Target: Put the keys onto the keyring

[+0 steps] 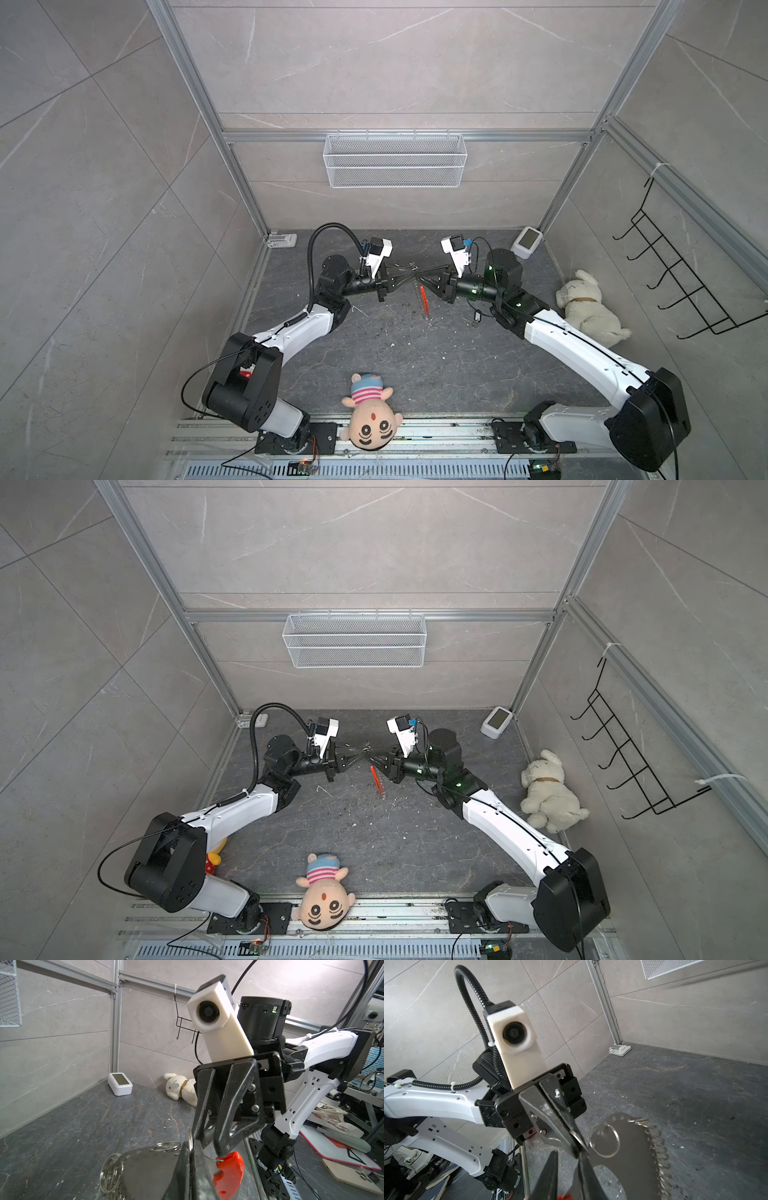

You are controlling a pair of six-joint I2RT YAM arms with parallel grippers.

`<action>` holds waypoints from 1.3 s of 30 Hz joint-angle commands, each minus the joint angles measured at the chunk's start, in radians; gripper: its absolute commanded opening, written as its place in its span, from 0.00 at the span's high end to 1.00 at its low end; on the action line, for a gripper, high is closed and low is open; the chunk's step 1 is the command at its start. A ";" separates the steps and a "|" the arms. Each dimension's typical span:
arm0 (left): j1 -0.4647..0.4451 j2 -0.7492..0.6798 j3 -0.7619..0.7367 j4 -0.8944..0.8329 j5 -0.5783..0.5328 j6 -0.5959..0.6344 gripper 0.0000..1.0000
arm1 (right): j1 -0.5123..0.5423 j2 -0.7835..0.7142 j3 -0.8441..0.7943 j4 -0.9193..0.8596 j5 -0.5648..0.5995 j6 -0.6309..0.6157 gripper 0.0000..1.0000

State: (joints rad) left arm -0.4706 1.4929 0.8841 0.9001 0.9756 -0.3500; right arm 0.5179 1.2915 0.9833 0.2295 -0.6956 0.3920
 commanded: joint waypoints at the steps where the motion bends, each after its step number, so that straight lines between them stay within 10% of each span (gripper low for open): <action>1: 0.007 -0.015 0.004 0.128 0.028 -0.037 1.00 | 0.005 -0.003 0.028 0.003 0.011 -0.009 0.77; 39: 0.018 0.023 0.026 0.178 0.079 -0.126 1.00 | -0.022 0.112 0.090 0.181 -0.142 0.132 0.84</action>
State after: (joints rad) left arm -0.4431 1.5089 0.8822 1.0042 1.0077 -0.4580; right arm 0.4854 1.3823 1.0344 0.3225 -0.7818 0.4816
